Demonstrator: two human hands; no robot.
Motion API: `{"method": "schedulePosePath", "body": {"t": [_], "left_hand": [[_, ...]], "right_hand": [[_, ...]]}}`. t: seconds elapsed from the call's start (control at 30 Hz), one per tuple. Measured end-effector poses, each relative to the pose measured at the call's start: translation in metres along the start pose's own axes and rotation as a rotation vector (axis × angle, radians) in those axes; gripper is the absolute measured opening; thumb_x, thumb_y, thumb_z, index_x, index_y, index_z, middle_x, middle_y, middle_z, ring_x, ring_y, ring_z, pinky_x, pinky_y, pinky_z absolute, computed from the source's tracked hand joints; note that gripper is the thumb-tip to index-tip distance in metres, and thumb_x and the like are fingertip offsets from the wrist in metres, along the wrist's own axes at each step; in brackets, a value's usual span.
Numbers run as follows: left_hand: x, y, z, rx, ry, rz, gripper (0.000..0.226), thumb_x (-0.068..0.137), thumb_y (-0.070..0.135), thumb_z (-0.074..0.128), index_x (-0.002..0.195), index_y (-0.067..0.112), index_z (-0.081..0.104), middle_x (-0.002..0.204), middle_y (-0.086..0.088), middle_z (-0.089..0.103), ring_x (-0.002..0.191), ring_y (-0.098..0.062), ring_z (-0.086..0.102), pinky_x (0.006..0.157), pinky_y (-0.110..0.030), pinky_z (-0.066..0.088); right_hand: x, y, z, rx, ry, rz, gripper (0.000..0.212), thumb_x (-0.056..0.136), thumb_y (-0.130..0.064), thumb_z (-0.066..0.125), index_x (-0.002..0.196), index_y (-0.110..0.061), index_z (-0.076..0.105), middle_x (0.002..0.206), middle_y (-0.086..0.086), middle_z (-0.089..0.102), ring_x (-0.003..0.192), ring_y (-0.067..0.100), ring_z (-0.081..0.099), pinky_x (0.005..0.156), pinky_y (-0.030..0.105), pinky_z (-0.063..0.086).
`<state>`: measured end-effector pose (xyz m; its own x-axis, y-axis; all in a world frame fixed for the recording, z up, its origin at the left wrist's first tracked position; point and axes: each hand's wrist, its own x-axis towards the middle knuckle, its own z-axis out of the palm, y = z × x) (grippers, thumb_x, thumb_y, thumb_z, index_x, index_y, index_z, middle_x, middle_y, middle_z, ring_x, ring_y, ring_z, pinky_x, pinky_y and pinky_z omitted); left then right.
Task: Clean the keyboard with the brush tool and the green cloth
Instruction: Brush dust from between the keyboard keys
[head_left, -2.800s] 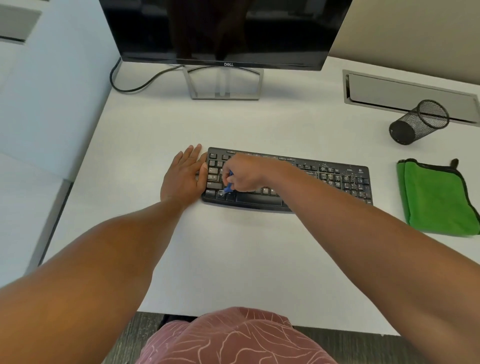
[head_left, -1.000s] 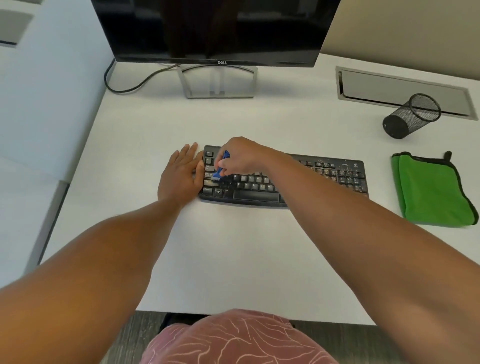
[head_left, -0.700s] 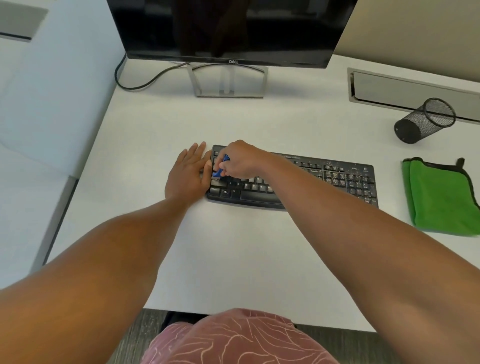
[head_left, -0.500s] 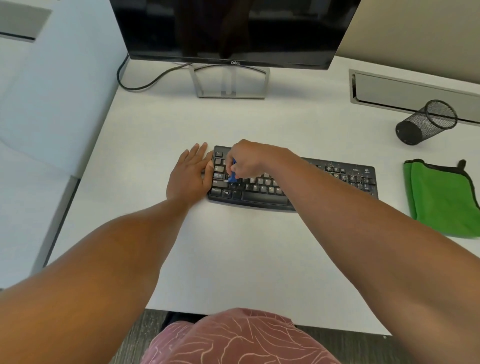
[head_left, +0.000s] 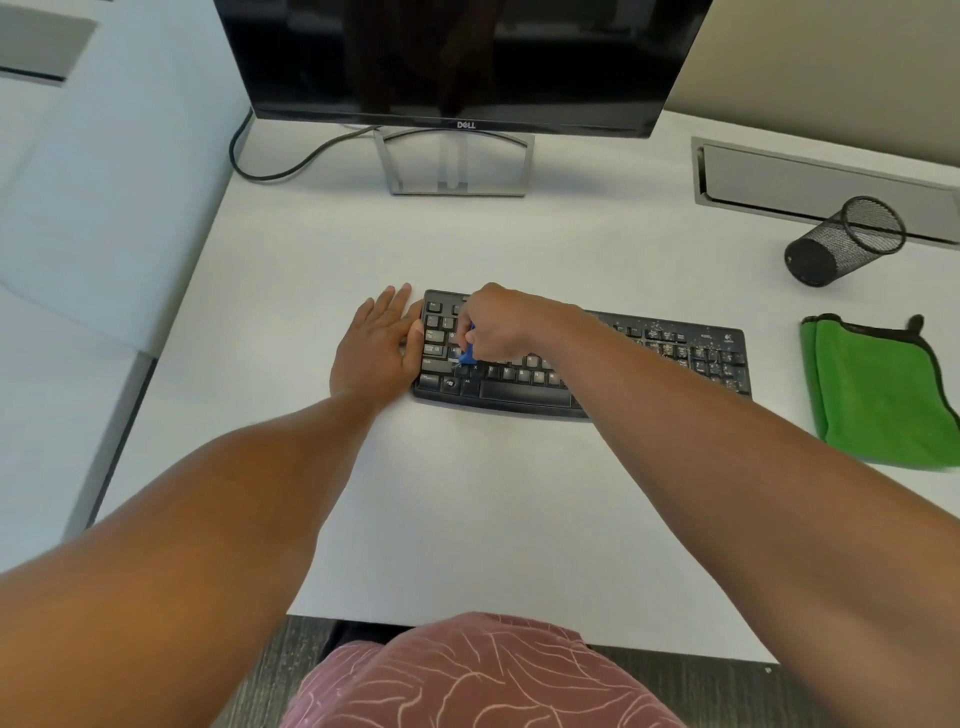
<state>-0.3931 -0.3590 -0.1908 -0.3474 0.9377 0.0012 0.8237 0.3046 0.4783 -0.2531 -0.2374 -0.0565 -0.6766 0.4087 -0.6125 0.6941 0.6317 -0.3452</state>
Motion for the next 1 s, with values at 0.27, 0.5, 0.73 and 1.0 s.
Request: {"method": "schedulePosePath", "body": {"t": [0.27,0.5,0.73,1.0], "left_hand": [[0.0,-0.001,0.001,0.025,-0.01,-0.001,0.058,0.104,0.041,0.019,0.152,0.022,0.046,0.162,0.0,0.034,0.153,-0.016,0.021,0.126,-0.035,0.011],[0.0,-0.003,0.003,0.047,-0.019,-0.014,0.059,0.104,0.043,0.017,0.154,0.024,0.042,0.163,0.003,0.032,0.154,-0.013,0.018,0.126,-0.032,0.009],[0.0,-0.001,0.002,0.053,-0.026,-0.025,0.061,0.103,0.045,0.015,0.154,0.025,0.041,0.164,0.004,0.03,0.154,-0.012,0.016,0.126,-0.031,0.008],[-0.001,-0.001,0.003,0.063,-0.029,-0.022,0.06,0.103,0.044,0.015,0.155,0.025,0.04,0.164,0.005,0.029,0.154,-0.012,0.016,0.126,-0.031,0.008]], "right_hand": [[-0.019,0.038,-0.001,-0.012,-0.011,0.066,0.027,0.093,-0.003,0.045,0.104,0.0,0.069,0.098,0.017,0.065,0.066,0.018,0.047,0.056,0.029,0.038],[-0.042,0.069,-0.002,-0.013,0.012,0.073,0.025,0.096,-0.004,0.048,0.104,-0.011,0.07,0.086,-0.008,0.055,0.066,0.006,0.049,0.054,0.021,0.037],[-0.057,0.101,-0.004,-0.057,0.005,0.118,0.024,0.094,-0.004,0.05,0.101,-0.012,0.071,0.1,-0.001,0.061,0.082,0.014,0.056,0.062,0.024,0.043],[-0.069,0.12,-0.007,-0.192,-0.032,0.225,0.028,0.094,-0.006,0.042,0.103,-0.001,0.068,0.11,0.013,0.066,0.088,0.028,0.061,0.066,0.03,0.041]]}}
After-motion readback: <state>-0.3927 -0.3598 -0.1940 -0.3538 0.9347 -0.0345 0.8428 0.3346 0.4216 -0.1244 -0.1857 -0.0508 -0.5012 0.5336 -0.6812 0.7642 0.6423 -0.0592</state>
